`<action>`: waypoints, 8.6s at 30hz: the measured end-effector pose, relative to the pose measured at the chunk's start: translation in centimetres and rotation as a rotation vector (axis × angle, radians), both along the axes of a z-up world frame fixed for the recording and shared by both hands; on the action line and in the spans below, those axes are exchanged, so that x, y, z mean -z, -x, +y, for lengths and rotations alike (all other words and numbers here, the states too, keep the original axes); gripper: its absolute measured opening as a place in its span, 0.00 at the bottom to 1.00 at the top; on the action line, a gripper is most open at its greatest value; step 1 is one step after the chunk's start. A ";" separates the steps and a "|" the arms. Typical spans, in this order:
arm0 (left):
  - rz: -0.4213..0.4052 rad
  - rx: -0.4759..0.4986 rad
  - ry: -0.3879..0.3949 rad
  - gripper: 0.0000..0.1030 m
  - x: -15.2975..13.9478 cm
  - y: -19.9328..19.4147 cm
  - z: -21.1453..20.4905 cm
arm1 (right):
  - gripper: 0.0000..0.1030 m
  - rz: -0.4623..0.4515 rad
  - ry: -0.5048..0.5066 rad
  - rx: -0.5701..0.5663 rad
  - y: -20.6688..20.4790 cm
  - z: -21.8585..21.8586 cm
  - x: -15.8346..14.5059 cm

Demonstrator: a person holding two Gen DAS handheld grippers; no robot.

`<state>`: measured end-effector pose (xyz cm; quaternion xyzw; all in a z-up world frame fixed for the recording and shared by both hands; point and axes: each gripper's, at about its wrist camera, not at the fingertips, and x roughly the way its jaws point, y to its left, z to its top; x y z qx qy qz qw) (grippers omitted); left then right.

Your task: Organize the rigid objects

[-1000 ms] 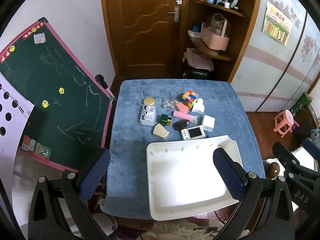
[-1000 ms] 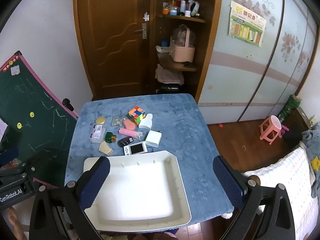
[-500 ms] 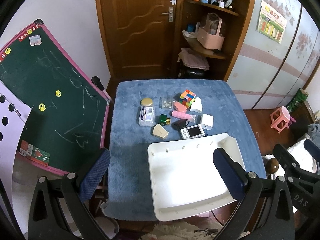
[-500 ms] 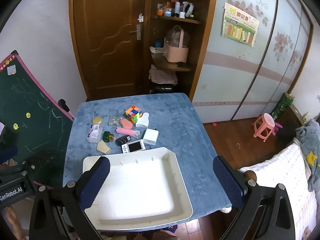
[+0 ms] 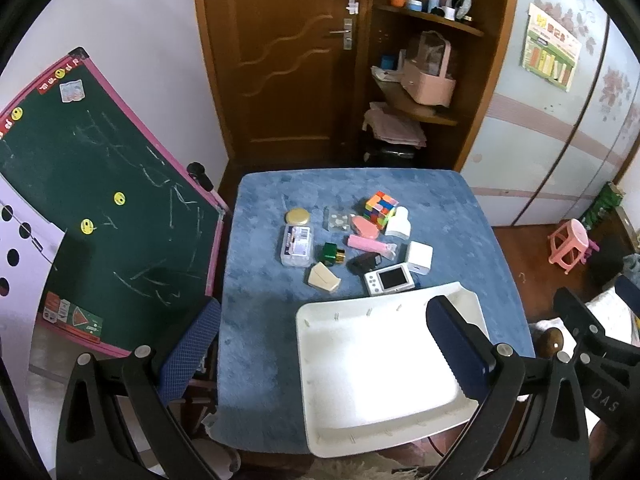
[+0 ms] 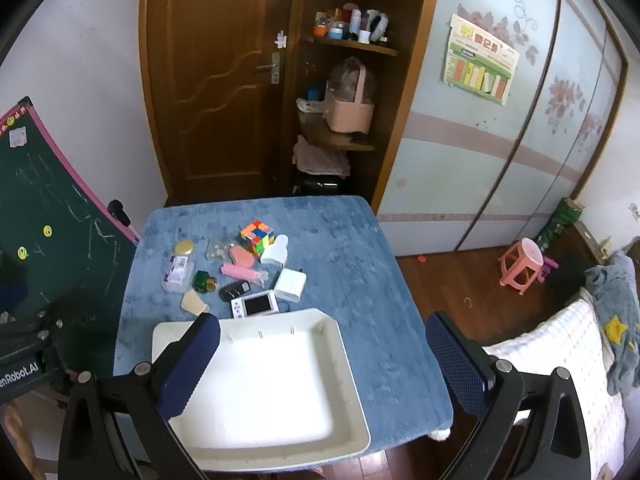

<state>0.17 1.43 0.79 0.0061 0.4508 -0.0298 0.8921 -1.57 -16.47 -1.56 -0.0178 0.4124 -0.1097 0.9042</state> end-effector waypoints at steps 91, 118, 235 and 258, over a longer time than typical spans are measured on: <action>0.657 -0.465 0.191 0.41 32.3 -19.7 0.9 | 0.55 0.716 -0.423 0.118 -28.4 -5.4 33.1; 0.180 0.028 0.118 0.42 11.2 -10.0 -1.3 | 0.56 0.313 -0.471 -0.135 -16.6 -6.1 10.9; 0.050 -0.017 -0.023 0.71 11.3 -20.9 2.5 | 0.63 0.263 -0.288 -0.332 -20.3 4.5 9.6; 0.526 -0.053 0.016 0.72 30.9 -32.5 3.4 | 0.63 0.523 -0.523 -0.236 -29.2 6.3 25.2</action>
